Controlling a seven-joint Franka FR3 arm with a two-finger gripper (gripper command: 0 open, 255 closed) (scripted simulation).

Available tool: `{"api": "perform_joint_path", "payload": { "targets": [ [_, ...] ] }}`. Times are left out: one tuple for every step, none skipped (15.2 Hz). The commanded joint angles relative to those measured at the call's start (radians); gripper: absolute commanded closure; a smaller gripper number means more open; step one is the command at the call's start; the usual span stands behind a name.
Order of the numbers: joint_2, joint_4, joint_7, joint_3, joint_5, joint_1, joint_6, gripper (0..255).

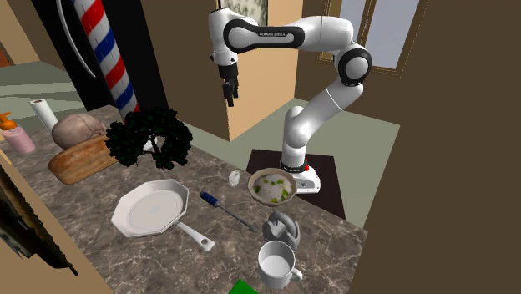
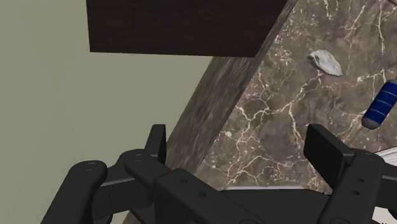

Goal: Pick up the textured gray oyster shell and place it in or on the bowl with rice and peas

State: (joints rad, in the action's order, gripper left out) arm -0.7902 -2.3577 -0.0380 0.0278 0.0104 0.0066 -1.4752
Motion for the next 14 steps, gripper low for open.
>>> {"api": "perform_joint_path", "payload": {
  "targets": [
    [0.000,0.000,0.000,0.000,0.000,0.000,0.000,0],
    [-0.003,-0.028,0.029,-0.012,-0.017,-0.002,-0.014,0],
    [-0.005,-0.056,0.058,-0.024,-0.034,-0.003,-0.028,0],
    [-0.006,-0.083,0.087,-0.036,-0.052,-0.004,-0.043,0],
    [-0.006,-0.109,0.115,-0.049,-0.070,-0.004,-0.059,0],
    [-0.005,-0.134,0.144,-0.062,-0.089,-0.004,-0.075,0],
    [-0.003,-0.159,0.172,-0.075,-0.109,-0.003,-0.092,0],
    [0.000,-0.183,0.200,-0.088,-0.129,-0.002,-0.110,0],
    [0.004,-0.206,0.228,-0.102,-0.150,0.000,-0.129,0],
    [0.010,-0.228,0.255,-0.116,-0.172,0.003,-0.148,0],
    [0.018,-0.249,0.282,-0.130,-0.194,0.006,-0.168,0],
    [0.027,-0.269,0.309,-0.144,-0.217,0.010,-0.190,0],
    [0.037,-0.288,0.335,-0.158,-0.240,0.014,-0.212,0],
    [0.049,-0.306,0.361,-0.173,-0.264,0.019,-0.236,0]
  ]
}}
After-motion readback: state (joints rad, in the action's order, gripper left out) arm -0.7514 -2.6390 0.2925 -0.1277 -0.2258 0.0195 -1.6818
